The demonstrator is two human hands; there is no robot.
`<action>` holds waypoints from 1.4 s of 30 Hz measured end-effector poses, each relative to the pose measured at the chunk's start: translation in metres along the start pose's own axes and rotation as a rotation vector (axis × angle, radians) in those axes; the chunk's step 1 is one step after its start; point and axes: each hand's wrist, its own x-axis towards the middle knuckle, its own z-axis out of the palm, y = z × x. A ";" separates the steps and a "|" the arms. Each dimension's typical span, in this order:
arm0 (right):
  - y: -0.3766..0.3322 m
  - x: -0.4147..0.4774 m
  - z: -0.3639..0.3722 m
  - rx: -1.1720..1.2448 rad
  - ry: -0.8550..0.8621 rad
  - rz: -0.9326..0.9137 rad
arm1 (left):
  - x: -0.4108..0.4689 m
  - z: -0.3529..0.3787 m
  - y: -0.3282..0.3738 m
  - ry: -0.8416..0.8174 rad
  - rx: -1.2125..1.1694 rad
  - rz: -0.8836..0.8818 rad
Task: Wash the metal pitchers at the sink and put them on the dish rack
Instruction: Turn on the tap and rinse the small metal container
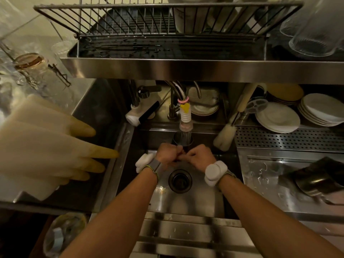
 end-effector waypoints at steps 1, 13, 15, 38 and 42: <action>0.007 0.001 -0.004 -0.011 0.006 0.026 | -0.002 -0.005 -0.002 -0.001 0.054 0.038; 0.037 -0.005 -0.028 -0.001 0.011 0.202 | 0.002 -0.008 -0.008 -0.123 0.275 0.185; 0.041 -0.007 -0.029 -0.004 0.003 0.208 | 0.003 -0.018 -0.013 -0.079 0.283 0.162; 0.042 -0.007 -0.034 0.010 0.031 0.218 | -0.006 -0.026 0.005 -0.102 0.270 0.103; 0.040 -0.008 -0.034 0.007 0.035 0.211 | -0.001 -0.032 0.014 -0.038 0.328 0.158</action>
